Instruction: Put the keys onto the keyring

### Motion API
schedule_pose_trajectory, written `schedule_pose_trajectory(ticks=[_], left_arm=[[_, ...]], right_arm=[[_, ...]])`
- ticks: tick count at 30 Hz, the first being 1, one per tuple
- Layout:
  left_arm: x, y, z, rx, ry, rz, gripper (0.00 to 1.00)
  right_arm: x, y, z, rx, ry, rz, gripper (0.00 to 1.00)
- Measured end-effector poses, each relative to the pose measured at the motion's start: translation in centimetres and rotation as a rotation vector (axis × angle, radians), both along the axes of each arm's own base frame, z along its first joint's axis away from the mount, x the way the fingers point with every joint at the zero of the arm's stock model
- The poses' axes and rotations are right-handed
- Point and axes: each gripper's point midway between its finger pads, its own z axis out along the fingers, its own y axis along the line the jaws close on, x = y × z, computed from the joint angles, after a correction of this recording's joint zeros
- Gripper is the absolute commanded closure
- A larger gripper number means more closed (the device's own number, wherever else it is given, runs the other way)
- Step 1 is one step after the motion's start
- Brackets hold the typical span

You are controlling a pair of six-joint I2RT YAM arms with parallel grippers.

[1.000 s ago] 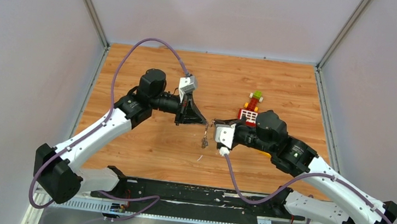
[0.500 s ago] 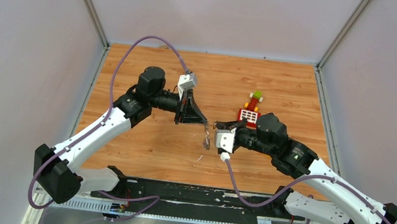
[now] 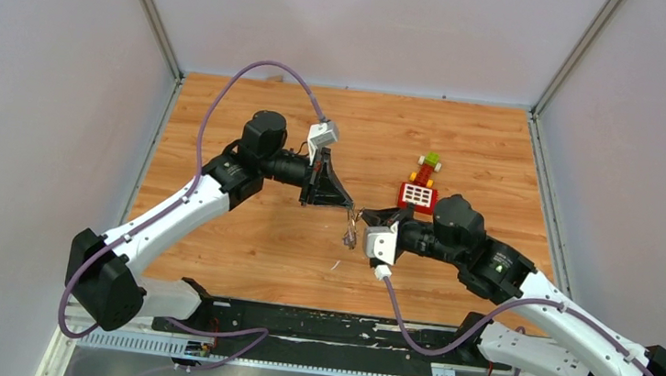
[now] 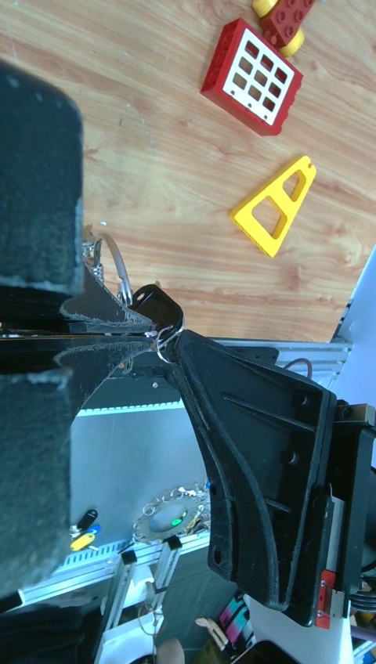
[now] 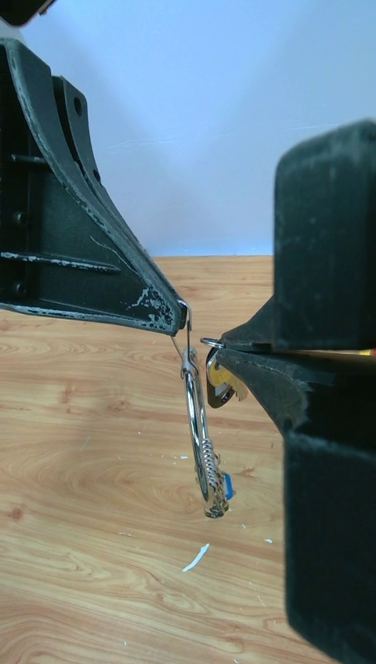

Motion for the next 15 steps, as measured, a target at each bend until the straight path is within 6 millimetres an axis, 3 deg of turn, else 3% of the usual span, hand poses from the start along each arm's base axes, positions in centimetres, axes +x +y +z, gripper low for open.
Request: schedule_pose_trajectory(ticks=[15], left_arm=[[-1.1, 0.0, 0.6, -0.038, 0.023, -0.054, 1.0]], right_arm=[[-0.6, 0.3, 0.2, 0.031, -0.016, 0.037, 1.0]])
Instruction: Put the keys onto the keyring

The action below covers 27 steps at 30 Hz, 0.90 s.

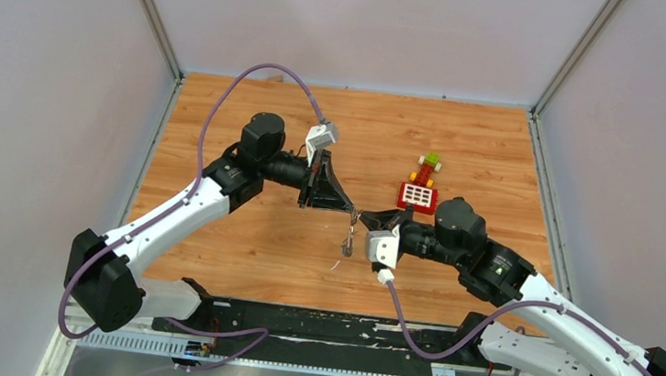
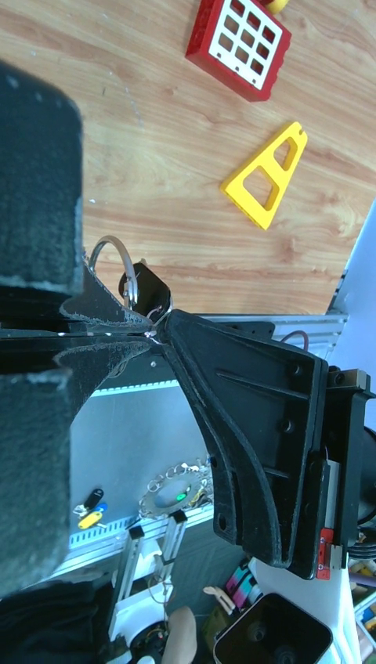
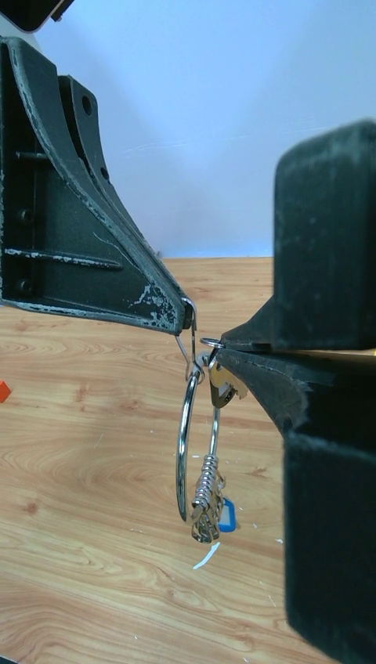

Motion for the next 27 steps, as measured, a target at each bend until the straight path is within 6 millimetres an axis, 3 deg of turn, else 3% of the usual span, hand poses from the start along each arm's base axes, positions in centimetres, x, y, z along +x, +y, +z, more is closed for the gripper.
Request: schedule_pose_trajectory(ticks=[27], left_arm=[[-0.17, 0.01, 0.17, -0.013, -0.001, -0.003, 1.0]], right_arm=[[-0.52, 0.09, 0.77, 0.029, -0.009, 0.025, 1.0]])
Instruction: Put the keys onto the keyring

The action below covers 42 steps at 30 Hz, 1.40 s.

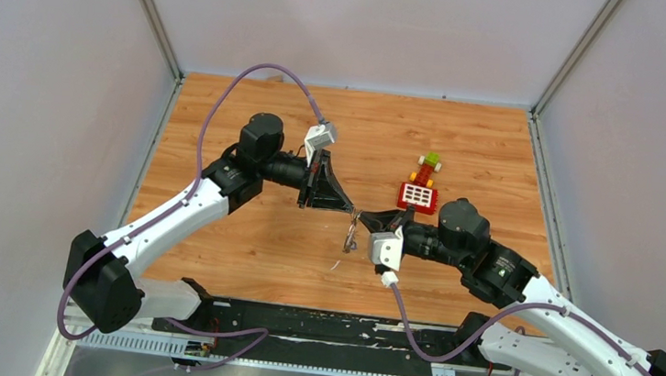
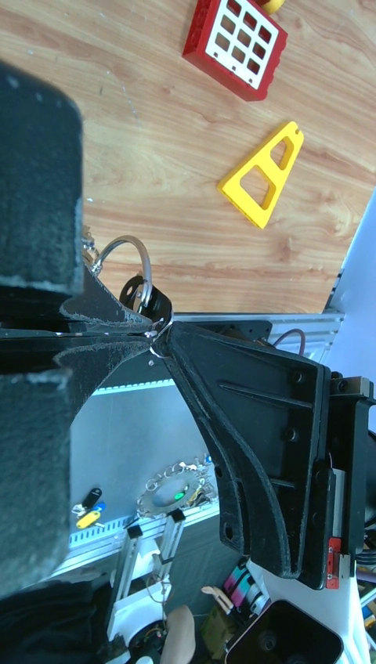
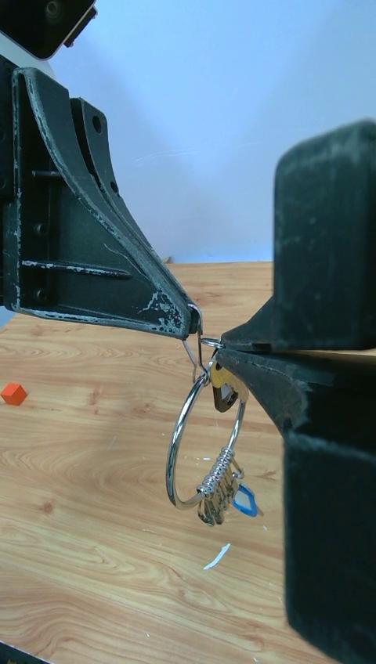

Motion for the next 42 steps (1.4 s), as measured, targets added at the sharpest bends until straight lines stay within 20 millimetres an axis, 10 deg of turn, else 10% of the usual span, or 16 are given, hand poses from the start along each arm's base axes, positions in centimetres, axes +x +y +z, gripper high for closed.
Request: schedule_pose_trajectory(ticks=[42], left_arm=[[0.33, -0.08, 0.0, 0.001, -0.003, 0.019, 1.0]], right_arm=[[-0.21, 0.36, -0.51, 0.001, 0.046, 0.008, 1.0]])
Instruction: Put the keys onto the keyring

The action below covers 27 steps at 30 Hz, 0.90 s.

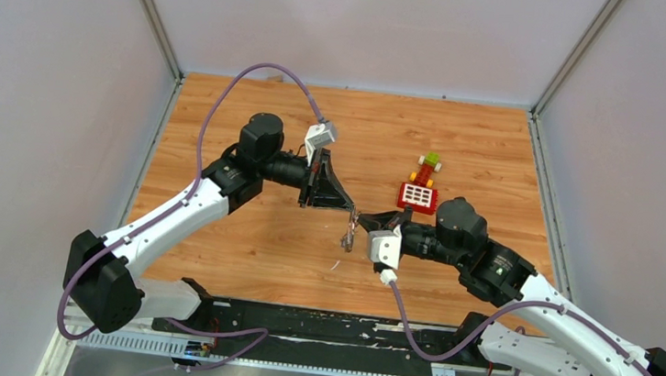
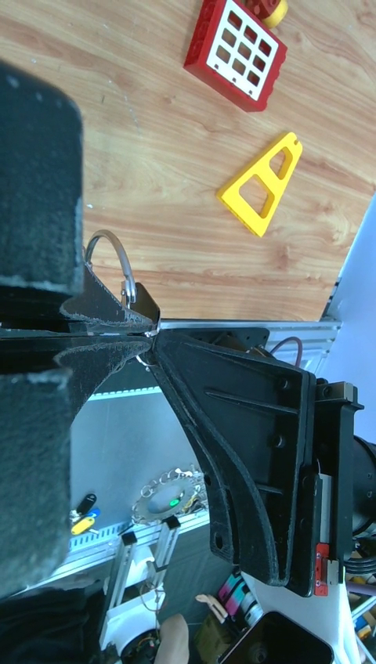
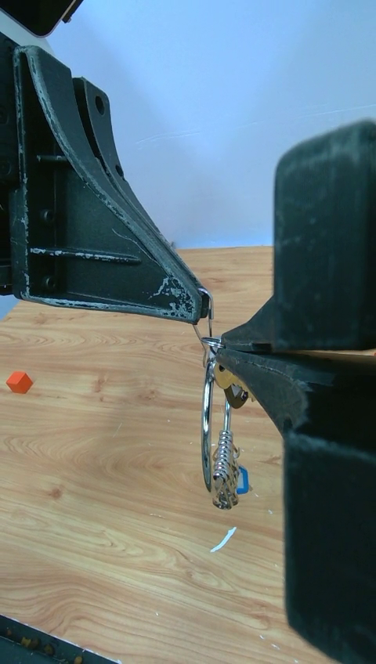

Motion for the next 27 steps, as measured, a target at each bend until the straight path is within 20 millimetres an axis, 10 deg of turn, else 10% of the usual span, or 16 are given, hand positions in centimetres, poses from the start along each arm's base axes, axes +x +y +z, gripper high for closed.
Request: schedule_pose_trajectory(ticks=[27], left_arm=[[-2.6, 1.4, -0.3, -0.017, -0.175, -0.114, 1.0]], right_arm=[[0.4, -0.7, 0.0, -0.017, -0.02, -0.028, 1.0]])
